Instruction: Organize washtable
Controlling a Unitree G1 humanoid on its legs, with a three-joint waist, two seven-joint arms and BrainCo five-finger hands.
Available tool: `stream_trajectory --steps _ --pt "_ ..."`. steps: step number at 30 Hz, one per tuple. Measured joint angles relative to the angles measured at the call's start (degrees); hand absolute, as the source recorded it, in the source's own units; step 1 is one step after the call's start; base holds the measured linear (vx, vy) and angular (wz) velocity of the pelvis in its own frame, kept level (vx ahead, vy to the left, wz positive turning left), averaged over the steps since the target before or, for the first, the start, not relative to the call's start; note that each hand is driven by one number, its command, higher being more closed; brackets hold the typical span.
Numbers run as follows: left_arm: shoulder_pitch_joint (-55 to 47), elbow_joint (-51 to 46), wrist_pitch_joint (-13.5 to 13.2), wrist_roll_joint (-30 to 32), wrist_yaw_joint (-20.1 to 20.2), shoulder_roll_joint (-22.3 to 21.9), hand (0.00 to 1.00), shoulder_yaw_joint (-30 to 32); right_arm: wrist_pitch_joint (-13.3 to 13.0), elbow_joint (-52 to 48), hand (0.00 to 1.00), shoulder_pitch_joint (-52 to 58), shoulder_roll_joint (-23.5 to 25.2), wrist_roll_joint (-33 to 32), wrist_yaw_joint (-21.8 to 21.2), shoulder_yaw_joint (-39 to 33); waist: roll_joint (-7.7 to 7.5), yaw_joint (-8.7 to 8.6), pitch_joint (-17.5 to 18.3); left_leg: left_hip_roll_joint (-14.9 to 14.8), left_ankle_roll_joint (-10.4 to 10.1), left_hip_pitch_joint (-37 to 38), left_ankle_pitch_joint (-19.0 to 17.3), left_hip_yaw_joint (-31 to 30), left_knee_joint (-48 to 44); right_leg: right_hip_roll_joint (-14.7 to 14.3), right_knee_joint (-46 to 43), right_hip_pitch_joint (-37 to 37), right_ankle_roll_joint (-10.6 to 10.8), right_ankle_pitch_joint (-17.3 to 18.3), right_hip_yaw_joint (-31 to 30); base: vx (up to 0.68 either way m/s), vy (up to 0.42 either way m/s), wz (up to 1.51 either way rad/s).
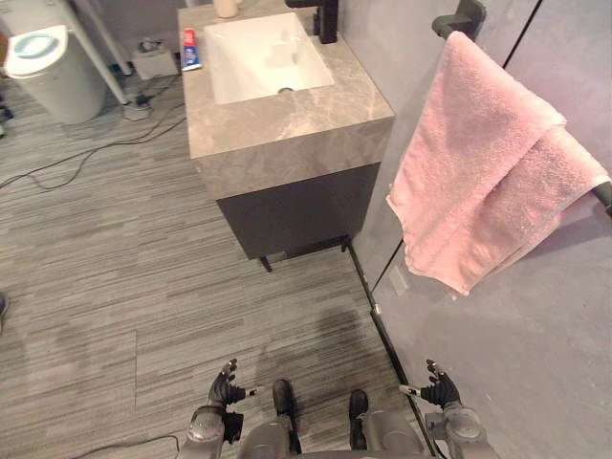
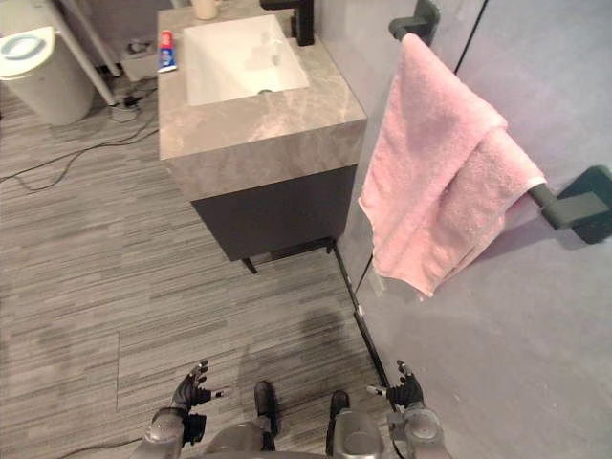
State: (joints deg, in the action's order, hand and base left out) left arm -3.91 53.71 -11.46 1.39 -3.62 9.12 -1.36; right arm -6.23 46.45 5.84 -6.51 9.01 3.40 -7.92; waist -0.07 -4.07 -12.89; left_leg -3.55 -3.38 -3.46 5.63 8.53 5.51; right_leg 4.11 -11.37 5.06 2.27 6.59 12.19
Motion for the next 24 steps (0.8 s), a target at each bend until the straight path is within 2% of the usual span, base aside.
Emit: stream_trajectory --steps 1,2,3,4,6,7,8,9,10,11,12,13,14,15,16,17,18,19,20,21,22,23,24 --pt "-0.4 0.1 0.0 0.6 0.1 -0.4 0.00 1.2 0.0 0.0 0.00 0.6 0.3 0.0 -0.1 0.1 0.61 0.23 0.3 0.0 0.2 -0.2 0.2 -0.6 0.1 -0.2 -1.2 -0.1 0.9 1.3 0.2 -0.04 -0.024 0.51" --pt "-0.5 0.0 0.0 0.6 0.0 -1.0 0.00 2.3 0.0 -0.2 0.00 1.2 0.8 0.0 -0.1 0.1 0.47 0.38 0.3 0.1 0.5 -0.7 0.4 -0.8 0.2 -0.4 -2.3 -0.2 2.3 3.2 0.1 -0.03 -0.019 0.51" --pt "-0.4 0.0 0.0 0.6 0.0 -1.1 0.00 2.4 0.0 -0.3 0.00 1.4 0.9 0.0 -0.2 0.1 0.47 0.41 0.3 0.1 0.5 -0.9 0.4 -0.8 0.2 -0.4 -2.5 -0.2 2.5 3.6 0.1 0.00 -0.008 0.69" --pt "-0.2 -0.2 0.0 0.8 0.0 -1.9 0.00 3.2 0.0 -0.8 0.00 2.3 1.1 0.0 -0.2 0.1 0.43 0.54 0.3 0.6 1.2 -1.6 -0.1 -0.8 0.0 -0.5 -3.1 0.0 3.5 4.8 0.0 0.06 0.021 0.81" --pt "1.2 -0.6 0.0 0.9 0.0 -2.9 0.00 3.9 0.0 -1.5 0.00 3.7 2.4 -0.2 -0.3 0.0 -0.77 0.31 0.2 1.9 3.4 -3.8 -1.6 -0.1 -4.2 1.3 -4.0 0.4 4.7 6.6 0.1 0.09 0.069 0.95" --pt "0.9 -1.8 0.0 0.8 0.0 -3.4 0.00 4.2 0.0 -2.8 0.00 4.9 2.2 -0.6 -0.4 0.0 -1.04 1.18 0.0 2.0 4.3 -4.9 -2.3 -0.2 -10.0 1.6 -6.8 0.1 4.5 7.3 0.2 0.14 0.063 0.88" --pt "0.4 -2.4 0.0 0.8 -0.1 -3.6 0.00 4.2 0.0 -3.1 0.00 5.9 2.7 -0.8 -0.4 0.1 -1.75 1.72 0.0 3.7 4.7 -5.2 -4.0 -2.1 -11.8 2.6 -8.6 0.0 3.7 8.7 0.1 0.15 0.037 0.92" --pt "0.1 -3.1 0.0 0.7 -0.1 -3.8 0.00 4.2 0.1 -3.1 0.00 6.4 2.8 -1.1 -0.4 0.1 -1.81 1.78 0.4 4.5 4.9 -5.7 -4.6 -3.2 -12.7 3.2 -8.9 -0.4 3.4 9.4 0.4 0.17 0.029 0.94" --pt "0.1 -4.5 0.0 0.4 -0.1 -4.3 0.00 4.2 0.1 -3.1 0.00 7.1 3.1 -1.7 -0.5 0.1 -2.79 1.85 1.1 5.5 5.2 -6.7 -5.7 -4.6 -14.3 3.7 -9.1 -1.0 3.7 10.3 1.1 0.22 0.085 1.07" --pt "-0.1 -6.0 -0.1 0.1 -0.1 -5.0 0.00 4.0 0.1 -3.9 0.00 7.0 3.2 -1.9 -0.6 0.1 -2.35 2.22 1.0 6.6 5.4 -9.5 -8.0 -6.0 -19.1 4.3 -9.5 -1.4 3.1 11.0 2.5 0.19 0.080 1.01" --pt "-0.3 -6.4 -0.1 -0.5 -0.1 -5.3 0.00 4.0 0.1 -4.5 0.00 7.0 3.1 -2.0 -0.5 0.0 -1.88 2.63 0.8 6.9 5.6 -11.1 -8.8 -6.5 -21.9 4.4 -9.7 -2.0 3.1 10.9 3.5 0.24 0.131 0.99" --pt "-0.2 -7.3 0.0 -1.0 -0.1 -5.6 0.00 4.0 -0.1 -5.4 0.00 6.7 2.9 -2.6 -0.4 -0.1 -1.23 3.08 0.6 7.5 5.6 -14.6 -10.0 -7.4 -28.2 4.8 -11.0 -1.9 2.3 10.7 5.3 0.17 0.105 1.00" --pt "0.0 -8.6 0.1 -1.4 -0.2 -5.8 0.00 3.9 -0.1 -5.4 0.00 6.5 2.9 -3.1 -0.2 -0.3 -0.93 3.11 0.5 7.2 5.4 -17.9 -9.9 -5.2 -33.4 5.1 -11.7 -2.4 2.2 10.7 6.9 0.24 0.155 1.10" --pt "-0.1 -9.7 0.1 -1.9 -0.2 -5.8 0.00 3.7 0.0 -5.4 0.00 6.6 3.0 -3.5 0.0 -0.5 -0.91 3.38 0.3 6.4 5.4 -18.7 -9.9 -2.8 -35.1 5.3 -12.3 -3.0 2.2 10.7 7.8 0.14 0.140 1.17" --pt "-0.1 -11.2 0.2 -3.1 -0.4 -6.1 0.00 3.7 0.0 -5.4 0.00 6.4 3.1 -4.3 0.3 -0.5 -0.97 3.80 0.0 5.2 5.5 -18.3 -9.9 2.2 -35.7 6.0 -16.7 -2.7 1.4 10.2 8.4 0.11 0.141 0.88" --pt "0.0 -11.5 0.3 -3.3 -0.5 -6.4 0.00 3.7 -0.1 -5.3 0.00 6.0 3.0 -4.5 0.3 -0.6 -0.50 4.11 -0.4 4.9 5.4 -17.8 -9.9 3.4 -35.4 5.9 -17.1 -2.1 1.3 11.7 8.2 0.06 0.146 1.14" --pt "0.5 -11.6 0.2 -4.1 -0.5 -6.0 0.00 3.8 -0.2 -5.2 0.00 5.1 3.6 -4.6 0.4 -0.8 -1.88 4.66 -0.3 6.6 2.3 -17.4 -9.1 4.1 -34.4 7.5 -11.0 -3.7 0.5 9.9 8.3 0.02 0.057 1.08" --pt "1.8 -11.5 0.3 -4.5 -0.6 -5.9 0.00 4.0 -0.2 -4.7 0.00 4.0 4.3 -4.8 0.4 -0.6 -3.41 5.22 -1.2 3.5 6.0 -19.4 -14.0 6.6 -38.4 8.5 -9.0 -5.2 2.0 10.0 9.9 0.02 0.028 0.91" --pt "1.8 -11.5 0.3 -4.8 -0.6 -5.8 0.00 4.5 -0.1 -4.5 0.00 3.0 4.3 -4.9 0.3 -0.5 -2.95 5.57 -1.5 0.8 6.2 -20.5 -15.9 6.6 -40.7 8.2 -8.9 -5.3 2.0 10.0 10.0 0.05 0.019 0.54" --pt "1.3 -11.2 0.4 -5.4 -0.6 -5.3 0.00 5.0 -0.2 -4.4 0.00 1.5 4.0 -5.0 0.4 -0.5 -3.82 5.75 -2.3 -3.9 2.9 -22.0 -17.6 5.8 -41.3 8.7 -8.4 -5.5 2.2 9.9 10.3 0.09 0.124 0.34" --pt "0.9 -10.7 0.4 -5.9 -0.6 -5.1 0.00 5.0 -0.2 -4.1 0.00 0.9 4.3 -5.0 0.5 -0.2 -4.11 5.66 -2.5 -7.0 1.1 -22.6 -17.0 5.6 -37.9 9.3 -7.2 -6.1 2.8 9.6 10.5 0.15 0.241 0.46" --pt "0.8 -10.9 0.3 -6.8 -0.8 -4.9 0.00 5.0 -0.2 -3.6 0.00 0.9 4.0 -5.0 0.8 -0.1 -3.81 6.29 -2.4 -11.0 -1.7 -22.8 -15.2 5.8 -31.5 9.6 -5.1 -7.2 4.3 8.9 11.0 0.15 0.263 0.35" --pt "0.8 -10.8 0.3 -7.3 -1.0 -4.7 0.00 5.0 -0.1 -3.0 0.00 0.8 3.7 -5.0 1.1 -0.2 -3.32 6.60 -2.3 -12.8 -2.4 -22.7 -14.3 6.0 -28.8 9.8 -4.4 -7.9 5.2 8.5 11.4 0.22 0.359 0.40"
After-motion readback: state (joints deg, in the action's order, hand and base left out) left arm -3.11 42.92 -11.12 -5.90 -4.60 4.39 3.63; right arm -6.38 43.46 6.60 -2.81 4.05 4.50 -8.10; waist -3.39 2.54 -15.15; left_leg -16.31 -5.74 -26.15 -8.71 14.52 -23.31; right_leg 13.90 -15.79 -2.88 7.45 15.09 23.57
